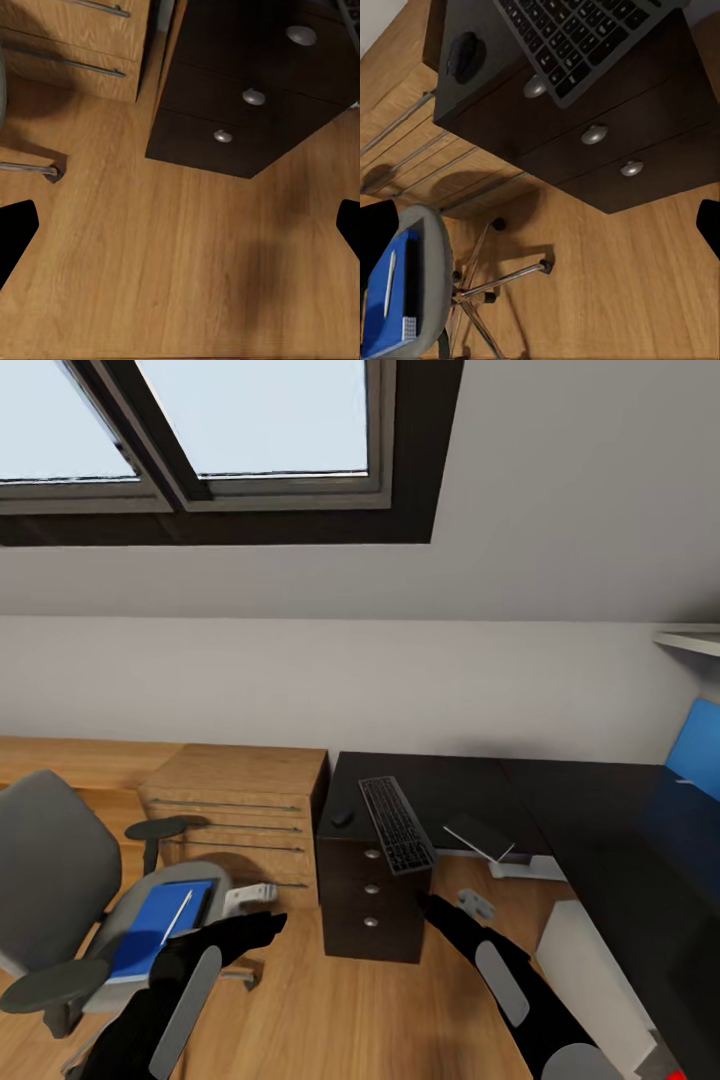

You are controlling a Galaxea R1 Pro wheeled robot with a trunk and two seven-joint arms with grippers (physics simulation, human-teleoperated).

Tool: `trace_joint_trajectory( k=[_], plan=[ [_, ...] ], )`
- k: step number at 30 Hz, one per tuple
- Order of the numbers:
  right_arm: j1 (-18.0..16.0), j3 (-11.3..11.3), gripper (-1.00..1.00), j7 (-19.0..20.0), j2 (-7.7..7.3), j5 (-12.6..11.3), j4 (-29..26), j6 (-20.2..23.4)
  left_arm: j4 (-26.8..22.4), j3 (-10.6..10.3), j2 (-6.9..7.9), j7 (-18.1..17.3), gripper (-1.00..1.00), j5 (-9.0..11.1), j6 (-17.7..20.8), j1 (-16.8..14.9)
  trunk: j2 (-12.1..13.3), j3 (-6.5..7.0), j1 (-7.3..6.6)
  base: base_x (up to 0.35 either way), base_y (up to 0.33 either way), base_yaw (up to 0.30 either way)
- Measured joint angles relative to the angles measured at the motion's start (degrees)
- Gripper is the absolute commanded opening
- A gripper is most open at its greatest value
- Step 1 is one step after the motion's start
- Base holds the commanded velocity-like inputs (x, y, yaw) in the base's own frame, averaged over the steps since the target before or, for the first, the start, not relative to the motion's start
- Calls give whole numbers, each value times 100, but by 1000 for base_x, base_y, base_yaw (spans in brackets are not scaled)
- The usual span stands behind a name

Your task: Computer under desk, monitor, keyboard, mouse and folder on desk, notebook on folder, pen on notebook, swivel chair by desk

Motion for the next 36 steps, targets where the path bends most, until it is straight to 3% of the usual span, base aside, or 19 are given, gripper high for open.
trace_joint_trajectory(
  k=[6,7,15,23,26,27,29,31,33,36],
  plan=[
    [0,-4,100,10,-41,-168,-14,254,-324,-7,-14,0,100,11,30,17,-119,-53,66,12,6,0],
    [0,-7,100,15,-115,-345,-15,310,-426,-16,-29,5,100,14,30,132,-160,-72,88,1,1,0],
    [4,-32,100,28,-472,-576,29,294,-440,-7,-62,20,100,0,23,184,-481,-216,264,0,0,0],
    [9,-26,100,49,-496,-575,63,55,-376,-9,-69,46,100,8,13,184,-802,-360,440,0,0,0],
    [9,-388,100,240,-510,-821,470,-5,-374,-17,-75,149,100,19,13,184,-923,-414,506,0,0,0],
    [9,-697,100,507,-516,-1033,687,-1,-356,-22,-78,167,100,18,13,185,-963,-432,528,0,0,0],
    [9,-998,100,928,-539,-1203,959,26,-312,-27,-90,179,100,17,12,184,-1043,-468,571,0,0,0],
    [9,-1083,100,1112,-565,-1255,1053,43,-297,-32,-111,183,100,16,11,184,-1124,-504,615,0,0,0],
    [10,-1205,100,1568,-636,-1338,1275,109,-276,-33,-167,189,100,15,11,184,-1204,-540,659,0,0,0],
    [5,-1239,100,1734,-687,-1528,1515,302,-276,-34,-181,215,100,10,11,184,-1324,-594,725,0,0,0]
  ],
)
